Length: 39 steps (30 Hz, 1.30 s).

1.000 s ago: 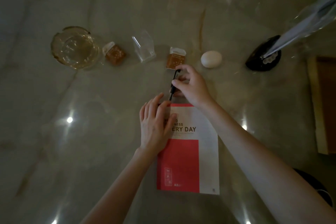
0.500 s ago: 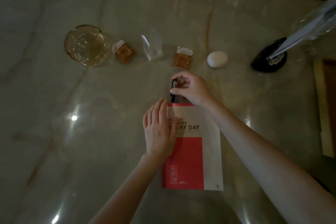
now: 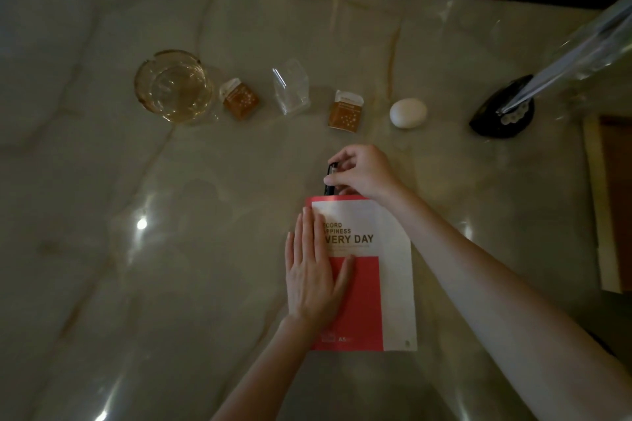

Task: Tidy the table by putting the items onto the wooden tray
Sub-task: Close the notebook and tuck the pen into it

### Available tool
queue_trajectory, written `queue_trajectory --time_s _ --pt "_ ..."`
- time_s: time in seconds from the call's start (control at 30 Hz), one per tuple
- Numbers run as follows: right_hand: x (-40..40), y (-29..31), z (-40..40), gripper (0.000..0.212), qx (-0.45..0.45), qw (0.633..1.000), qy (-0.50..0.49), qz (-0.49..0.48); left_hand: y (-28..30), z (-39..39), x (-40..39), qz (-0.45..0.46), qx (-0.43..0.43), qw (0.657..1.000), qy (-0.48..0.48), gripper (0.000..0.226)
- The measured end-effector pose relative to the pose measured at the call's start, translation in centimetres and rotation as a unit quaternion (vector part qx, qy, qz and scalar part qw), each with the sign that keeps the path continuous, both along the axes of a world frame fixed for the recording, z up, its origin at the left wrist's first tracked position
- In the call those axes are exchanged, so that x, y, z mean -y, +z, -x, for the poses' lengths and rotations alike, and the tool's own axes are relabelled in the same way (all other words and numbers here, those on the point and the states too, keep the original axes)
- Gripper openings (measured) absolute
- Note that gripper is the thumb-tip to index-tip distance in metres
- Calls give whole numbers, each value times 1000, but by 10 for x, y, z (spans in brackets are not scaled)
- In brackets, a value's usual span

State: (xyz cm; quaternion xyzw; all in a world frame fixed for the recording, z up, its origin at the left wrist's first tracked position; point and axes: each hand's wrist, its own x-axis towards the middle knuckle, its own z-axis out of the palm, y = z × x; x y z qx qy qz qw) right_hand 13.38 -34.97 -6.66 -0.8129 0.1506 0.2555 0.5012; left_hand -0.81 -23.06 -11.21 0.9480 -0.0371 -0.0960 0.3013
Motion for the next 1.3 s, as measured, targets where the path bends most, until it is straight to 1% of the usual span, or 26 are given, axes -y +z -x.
queue_trajectory --time_s 0.17,0.33,0.53,0.77,0.83,0.93,1.07,1.17,1.27,1.3 --pt "-3 -2 3 28 8 999 33 4 -1 0 1 -10 0 1000 -4 76" --pt "-4 0 4 26 26 998 45 31 -2 0 1 -16 -4 1000 -6 76" --pt "-6 2 4 30 32 994 77 73 -4 0 1 -14 5 1000 -6 77" --pt "-8 5 6 16 60 987 115 98 -6 -1 1 -27 6 1000 -14 75" --pt "-8 6 8 15 68 986 116 99 -6 -1 1 -34 5 999 -21 74" --pt "-9 8 15 19 88 981 127 120 -6 -1 1 -43 6 999 -27 73" --pt "-4 12 26 32 106 972 150 150 -4 -3 1 -74 5 997 -39 73" --pt "7 22 39 29 141 950 177 214 1 -11 -3 -102 6 992 -69 75" --pt "26 35 65 28 185 903 229 314 9 -14 -9 -103 17 990 -91 74" --pt "32 36 77 28 188 893 238 331 10 -13 -12 -99 22 991 -91 73"
